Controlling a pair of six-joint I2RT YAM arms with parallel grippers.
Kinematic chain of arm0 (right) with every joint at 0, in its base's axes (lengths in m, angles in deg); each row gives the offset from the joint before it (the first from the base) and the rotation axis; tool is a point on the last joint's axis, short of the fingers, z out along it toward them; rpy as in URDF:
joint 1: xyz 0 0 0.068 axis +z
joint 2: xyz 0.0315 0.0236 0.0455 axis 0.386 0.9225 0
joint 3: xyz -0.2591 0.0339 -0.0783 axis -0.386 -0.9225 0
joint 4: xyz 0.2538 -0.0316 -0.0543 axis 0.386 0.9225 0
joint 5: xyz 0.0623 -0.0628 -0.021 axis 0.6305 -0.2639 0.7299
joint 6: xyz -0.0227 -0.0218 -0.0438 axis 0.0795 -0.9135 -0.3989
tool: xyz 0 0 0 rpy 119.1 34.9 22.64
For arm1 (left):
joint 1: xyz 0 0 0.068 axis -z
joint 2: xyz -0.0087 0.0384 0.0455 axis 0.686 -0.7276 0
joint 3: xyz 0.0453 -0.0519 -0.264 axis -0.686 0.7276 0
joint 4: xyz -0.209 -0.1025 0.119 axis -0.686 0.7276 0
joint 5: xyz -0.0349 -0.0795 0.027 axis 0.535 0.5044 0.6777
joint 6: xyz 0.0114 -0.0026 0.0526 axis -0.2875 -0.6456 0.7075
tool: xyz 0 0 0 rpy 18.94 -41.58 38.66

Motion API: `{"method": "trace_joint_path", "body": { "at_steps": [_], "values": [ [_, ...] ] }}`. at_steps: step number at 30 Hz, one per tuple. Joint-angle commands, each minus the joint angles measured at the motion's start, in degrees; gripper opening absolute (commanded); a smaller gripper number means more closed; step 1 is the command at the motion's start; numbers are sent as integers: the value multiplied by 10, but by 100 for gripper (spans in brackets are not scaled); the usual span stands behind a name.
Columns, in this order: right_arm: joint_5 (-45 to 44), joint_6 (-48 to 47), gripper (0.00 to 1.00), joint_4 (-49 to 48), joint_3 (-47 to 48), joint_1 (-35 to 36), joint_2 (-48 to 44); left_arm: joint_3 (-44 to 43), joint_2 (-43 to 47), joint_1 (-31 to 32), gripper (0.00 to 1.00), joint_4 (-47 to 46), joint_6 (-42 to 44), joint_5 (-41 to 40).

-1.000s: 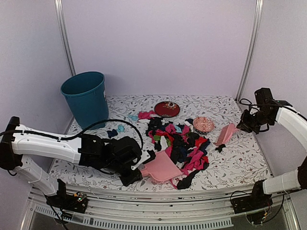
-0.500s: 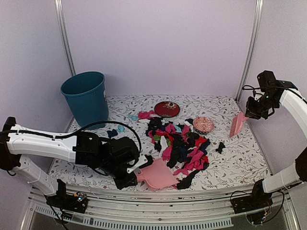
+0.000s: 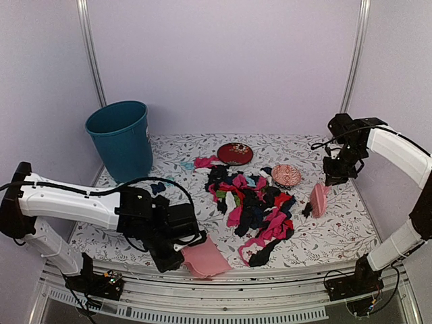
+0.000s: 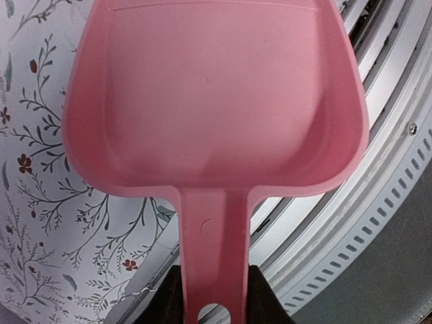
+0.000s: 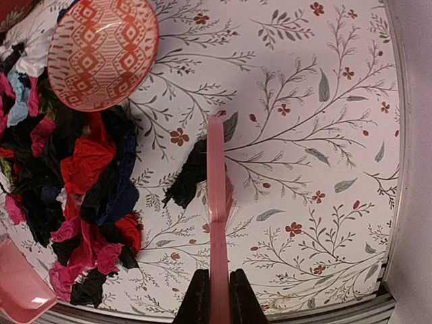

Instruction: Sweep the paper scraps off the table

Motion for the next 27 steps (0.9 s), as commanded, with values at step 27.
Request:
{"method": "trace_joint_path", "body": {
  "at_steps": [27],
  "values": [
    [100,56,2,-4,43,282,87,-229,-304,-34,21,-116,48,-20]
  ]
}}
